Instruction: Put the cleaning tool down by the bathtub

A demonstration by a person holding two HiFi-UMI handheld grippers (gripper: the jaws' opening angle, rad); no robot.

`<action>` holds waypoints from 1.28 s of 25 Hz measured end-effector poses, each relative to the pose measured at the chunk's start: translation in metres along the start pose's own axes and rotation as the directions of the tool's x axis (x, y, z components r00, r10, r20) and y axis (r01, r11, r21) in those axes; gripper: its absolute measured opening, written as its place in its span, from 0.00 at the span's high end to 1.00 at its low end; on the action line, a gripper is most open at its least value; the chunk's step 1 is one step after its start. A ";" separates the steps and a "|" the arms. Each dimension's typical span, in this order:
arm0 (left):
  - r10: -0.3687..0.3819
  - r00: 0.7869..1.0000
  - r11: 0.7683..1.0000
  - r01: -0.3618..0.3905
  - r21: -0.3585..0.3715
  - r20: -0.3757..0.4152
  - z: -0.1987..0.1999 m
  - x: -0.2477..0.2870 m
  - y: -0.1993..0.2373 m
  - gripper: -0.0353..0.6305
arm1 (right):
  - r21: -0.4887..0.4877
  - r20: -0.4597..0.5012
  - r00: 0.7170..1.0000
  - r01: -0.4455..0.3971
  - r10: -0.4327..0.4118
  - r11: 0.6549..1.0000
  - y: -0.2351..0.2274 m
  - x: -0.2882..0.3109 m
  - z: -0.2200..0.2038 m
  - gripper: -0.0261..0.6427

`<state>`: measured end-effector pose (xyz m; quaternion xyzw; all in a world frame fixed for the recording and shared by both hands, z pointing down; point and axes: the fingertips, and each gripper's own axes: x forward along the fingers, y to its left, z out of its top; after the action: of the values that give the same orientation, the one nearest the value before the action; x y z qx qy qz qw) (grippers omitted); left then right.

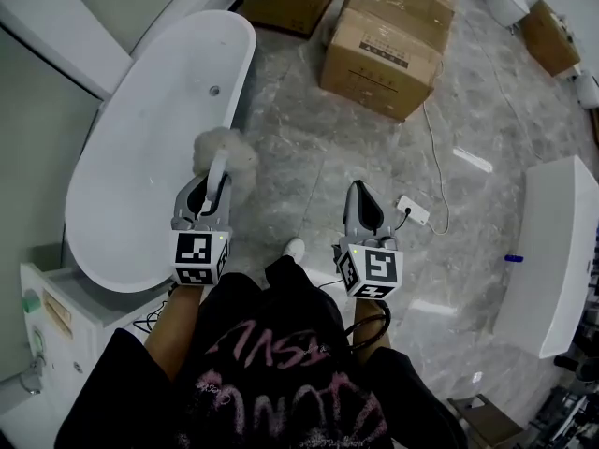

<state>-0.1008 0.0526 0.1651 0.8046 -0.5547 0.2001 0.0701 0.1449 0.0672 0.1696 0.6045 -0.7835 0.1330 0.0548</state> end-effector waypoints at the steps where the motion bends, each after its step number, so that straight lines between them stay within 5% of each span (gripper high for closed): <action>1: 0.001 1.000 1.000 -0.001 0.002 -0.002 0.002 0.005 0.000 0.83 | 0.003 -0.001 1.000 -0.002 0.002 1.000 -0.003 0.005 0.000 0.94; 17: -0.058 0.998 0.998 0.058 0.015 -0.036 0.004 0.064 -0.006 0.83 | 0.009 -0.053 0.999 -0.003 0.004 1.000 -0.019 0.043 -0.010 0.94; 32: -0.115 0.986 0.993 0.110 -0.053 -0.121 -0.030 0.152 0.017 0.83 | -0.016 -0.144 0.990 -0.013 0.011 1.000 -0.019 0.123 -0.032 0.93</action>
<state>-0.0777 -0.0750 0.2513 0.8188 -0.5075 0.2323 0.1342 0.1287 -0.0435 0.2334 0.5882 -0.7823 0.1697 0.1154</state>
